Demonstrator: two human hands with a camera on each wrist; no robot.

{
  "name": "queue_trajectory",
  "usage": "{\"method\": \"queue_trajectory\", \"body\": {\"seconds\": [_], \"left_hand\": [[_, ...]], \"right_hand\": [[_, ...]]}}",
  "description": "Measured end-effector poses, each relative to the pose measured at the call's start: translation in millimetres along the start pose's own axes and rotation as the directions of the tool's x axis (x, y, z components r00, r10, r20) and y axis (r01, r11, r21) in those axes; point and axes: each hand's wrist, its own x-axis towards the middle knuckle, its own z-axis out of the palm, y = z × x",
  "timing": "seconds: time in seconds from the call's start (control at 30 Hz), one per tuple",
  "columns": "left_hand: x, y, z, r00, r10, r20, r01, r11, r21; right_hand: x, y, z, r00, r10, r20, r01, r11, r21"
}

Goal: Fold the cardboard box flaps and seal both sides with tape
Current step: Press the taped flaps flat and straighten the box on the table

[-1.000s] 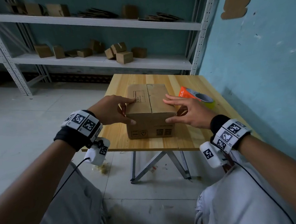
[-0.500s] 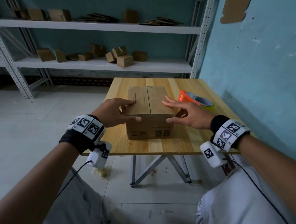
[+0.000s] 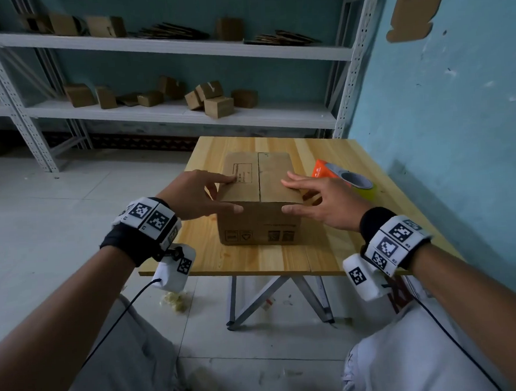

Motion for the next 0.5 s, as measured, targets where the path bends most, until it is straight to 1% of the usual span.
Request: {"method": "queue_trajectory", "body": {"seconds": [0.03,0.07,0.1,0.13,0.17,0.2,0.23,0.3,0.33,0.37,0.4,0.47,0.5], "left_hand": [[1,-2,-4,1.000,-0.005,-0.024,0.006,0.998,0.061],[2,-3,-7,0.997,-0.008,-0.079,0.018,0.992,0.124],[1,-4,-11,0.988,-0.007,-0.156,0.034,0.985,0.171],[1,-5,-13,0.972,-0.005,-0.234,0.052,0.980,0.193],[0,-4,-15,0.955,-0.002,-0.297,0.062,0.979,0.193],[-1,-1,-15,0.944,0.006,-0.331,0.056,0.982,0.179],[-3,5,-15,0.942,0.026,-0.334,0.029,0.987,0.160],[-7,18,-11,0.956,0.086,-0.281,-0.055,0.991,0.118],[-8,24,-8,0.965,0.110,-0.237,-0.085,0.990,0.111],[-9,30,-5,0.976,0.121,-0.182,-0.099,0.987,0.125],[-9,33,-2,0.986,0.120,-0.116,-0.100,0.981,0.164],[-8,37,1,0.995,0.097,-0.011,-0.091,0.967,0.239],[-7,38,0,0.996,0.087,0.005,-0.085,0.969,0.233]], "right_hand": [[-1,-6,0,1.000,-0.003,-0.007,0.002,0.997,-0.078],[-2,-13,0,1.000,-0.007,-0.012,0.005,0.989,-0.145],[-4,-19,-2,1.000,-0.011,-0.007,0.010,0.986,-0.169],[-6,-26,-4,1.000,-0.024,0.009,0.025,0.991,-0.133],[-7,-31,-7,0.999,-0.043,0.027,0.044,0.997,-0.058],[-7,-35,-9,0.998,-0.061,0.028,0.061,0.998,0.013],[-6,-34,-12,0.998,-0.065,0.004,0.065,0.997,0.041],[1,-26,-15,0.995,-0.043,-0.086,0.043,0.999,-0.003],[4,-21,-15,0.994,-0.026,-0.102,0.021,0.999,-0.050],[7,-16,-15,0.997,-0.005,-0.074,-0.002,0.996,-0.095],[9,-12,-14,1.000,0.018,-0.020,-0.021,0.993,-0.115],[9,-5,-12,0.995,0.066,0.081,-0.059,0.995,-0.086],[9,-4,-12,0.993,0.080,0.087,-0.075,0.995,-0.062]]}}
